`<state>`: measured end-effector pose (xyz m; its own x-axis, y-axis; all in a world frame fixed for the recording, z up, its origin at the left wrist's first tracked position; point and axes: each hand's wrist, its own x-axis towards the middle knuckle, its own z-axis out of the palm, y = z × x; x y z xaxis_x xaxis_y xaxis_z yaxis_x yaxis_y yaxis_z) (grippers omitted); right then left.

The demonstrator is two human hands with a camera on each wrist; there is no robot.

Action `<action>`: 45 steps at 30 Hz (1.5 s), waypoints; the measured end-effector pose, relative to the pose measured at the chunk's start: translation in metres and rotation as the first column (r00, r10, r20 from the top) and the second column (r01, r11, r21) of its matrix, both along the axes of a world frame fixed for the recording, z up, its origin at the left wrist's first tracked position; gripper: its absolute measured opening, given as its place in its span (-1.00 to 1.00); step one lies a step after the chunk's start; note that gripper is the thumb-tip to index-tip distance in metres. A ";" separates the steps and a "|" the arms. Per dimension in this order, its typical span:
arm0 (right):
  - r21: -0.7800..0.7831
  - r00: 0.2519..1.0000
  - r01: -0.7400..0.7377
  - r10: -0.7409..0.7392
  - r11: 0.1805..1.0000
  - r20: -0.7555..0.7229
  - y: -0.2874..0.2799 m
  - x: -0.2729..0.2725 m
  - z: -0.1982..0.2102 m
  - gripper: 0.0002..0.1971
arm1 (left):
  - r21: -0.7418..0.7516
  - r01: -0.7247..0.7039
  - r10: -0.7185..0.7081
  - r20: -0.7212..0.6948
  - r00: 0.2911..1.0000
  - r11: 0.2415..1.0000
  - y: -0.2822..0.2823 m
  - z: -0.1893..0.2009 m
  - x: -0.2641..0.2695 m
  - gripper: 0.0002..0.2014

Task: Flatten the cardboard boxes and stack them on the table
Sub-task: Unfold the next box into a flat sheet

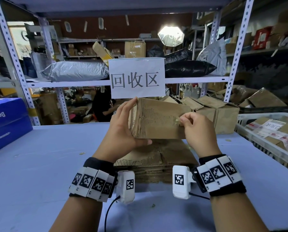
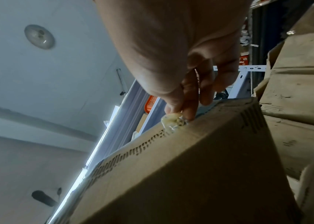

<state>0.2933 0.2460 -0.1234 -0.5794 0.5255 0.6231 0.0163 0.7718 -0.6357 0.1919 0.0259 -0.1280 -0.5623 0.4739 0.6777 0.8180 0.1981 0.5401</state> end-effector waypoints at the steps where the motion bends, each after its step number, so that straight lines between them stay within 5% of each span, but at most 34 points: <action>1: 0.018 1.000 0.003 -0.003 1.000 0.009 -0.001 0.000 0.001 -0.72 | 0.000 -0.001 0.001 0.005 1.000 1.000 -0.001 0.000 -0.001 0.30; 4: 0.044 0.999 -0.001 -0.001 0.999 0.051 -0.004 0.001 0.006 -0.59 | 0.001 0.002 -0.002 0.022 1.000 1.000 -0.001 -0.001 -0.002 0.30; 7: 0.119 0.992 0.025 -0.039 0.993 0.120 -0.008 -0.001 0.004 -0.69 | 0.001 -0.001 0.001 0.011 1.000 1.000 -0.001 0.000 -0.004 0.30; 10: 0.136 0.998 0.053 -0.058 0.989 0.032 -0.005 -0.004 0.001 -0.79 | -0.001 0.014 -0.014 0.028 1.000 1.000 -0.002 0.000 -0.005 0.30; 18: -0.322 0.981 -0.150 0.099 0.935 -0.168 0.003 -0.005 -0.007 -0.90 | 0.018 0.049 -0.050 0.091 0.995 0.999 -0.007 0.000 -0.009 0.27; 21: -0.365 0.978 -0.137 0.067 0.921 -0.199 0.004 -0.005 -0.006 -0.71 | 0.010 0.046 -0.047 0.091 0.995 0.999 -0.006 0.001 -0.008 0.28; 22: -0.363 0.978 -0.132 0.061 0.922 -0.201 0.005 -0.005 -0.004 -0.64 | 0.009 0.045 -0.045 0.093 0.995 0.999 -0.006 0.001 -0.008 0.29; 26: -0.196 0.990 -0.073 0.047 0.978 -0.134 0.004 -0.007 -0.003 -0.85 | 0.009 0.046 -0.047 0.104 0.993 0.999 -0.005 0.001 -0.009 0.29; 30: -0.038 0.996 0.003 -0.006 0.999 -0.090 0.004 -0.006 -0.006 -0.73 | 0.009 0.053 -0.054 0.121 0.991 0.999 -0.007 0.002 -0.011 0.29; 32: -0.023 0.997 -0.031 0.030 0.999 -0.072 0.004 -0.006 -0.006 -0.60 | 0.029 0.058 -0.061 0.143 0.988 0.998 -0.008 0.002 -0.012 0.27; 41: 0.065 1.000 -0.029 0.029 0.997 0.006 0.011 -0.011 -0.006 -0.96 | 0.058 0.096 -0.106 0.212 0.971 0.994 -0.012 0.001 -0.009 0.25; 45: 0.022 0.999 -0.031 0.030 0.999 0.009 0.013 -0.012 -0.006 -0.83 | 0.062 0.094 -0.105 0.215 0.971 0.994 -0.010 0.001 -0.006 0.26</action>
